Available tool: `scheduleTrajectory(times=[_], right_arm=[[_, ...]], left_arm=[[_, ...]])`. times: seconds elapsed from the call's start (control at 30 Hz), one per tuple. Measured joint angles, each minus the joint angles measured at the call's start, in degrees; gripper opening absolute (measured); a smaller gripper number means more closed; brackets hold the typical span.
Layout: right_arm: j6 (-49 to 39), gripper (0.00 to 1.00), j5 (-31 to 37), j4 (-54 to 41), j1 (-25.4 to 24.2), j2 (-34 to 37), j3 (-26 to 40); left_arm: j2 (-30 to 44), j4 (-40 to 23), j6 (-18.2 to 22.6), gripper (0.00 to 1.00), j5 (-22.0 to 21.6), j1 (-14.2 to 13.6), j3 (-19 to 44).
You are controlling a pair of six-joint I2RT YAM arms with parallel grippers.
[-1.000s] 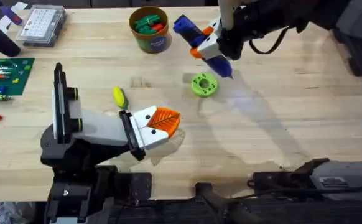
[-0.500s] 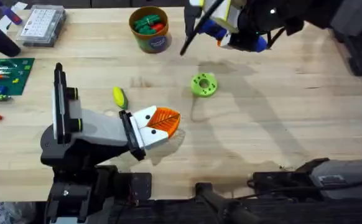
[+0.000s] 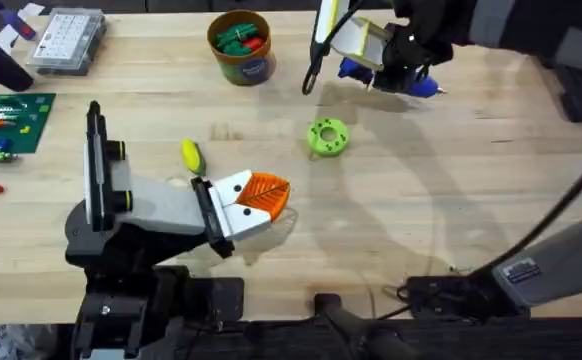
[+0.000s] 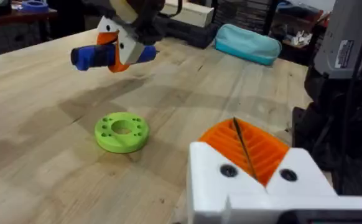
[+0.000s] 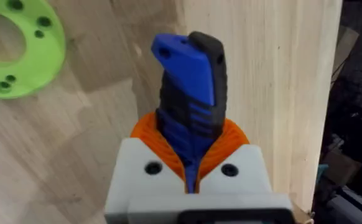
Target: Pick up the gripper from the table and insert it into the empty holder that is missing its gripper. Then pick up a screw, insert it into the mounting hole, and use the screwdriver to tighten it. Finally, clean up the table by picking up the vegetable and placing it into the bucket.
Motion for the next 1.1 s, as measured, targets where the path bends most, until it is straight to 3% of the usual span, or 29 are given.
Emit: scheduleTrajectory(times=[0.37, 1.07, 1.1], right_arm=[[-9.6, 0.038, 0.5, 0.5, -2.2, 6.6, 0.0], [-11.1, 0.028, 0.5, 0.4, -2.2, 8.8, 0.0], [-10.9, 0.099, 0.5, 0.3, -2.2, 8.8, 0.0]], left_arm=[[0.0, 0.0, 0.0, 0.016, 0.0, 0.0, 0.0], [0.0, 0.0, 0.0, 0.006, 0.0, 0.0, 0.0], [0.0, 0.0, 0.1, 0.061, 0.0, 0.0, 0.0]])
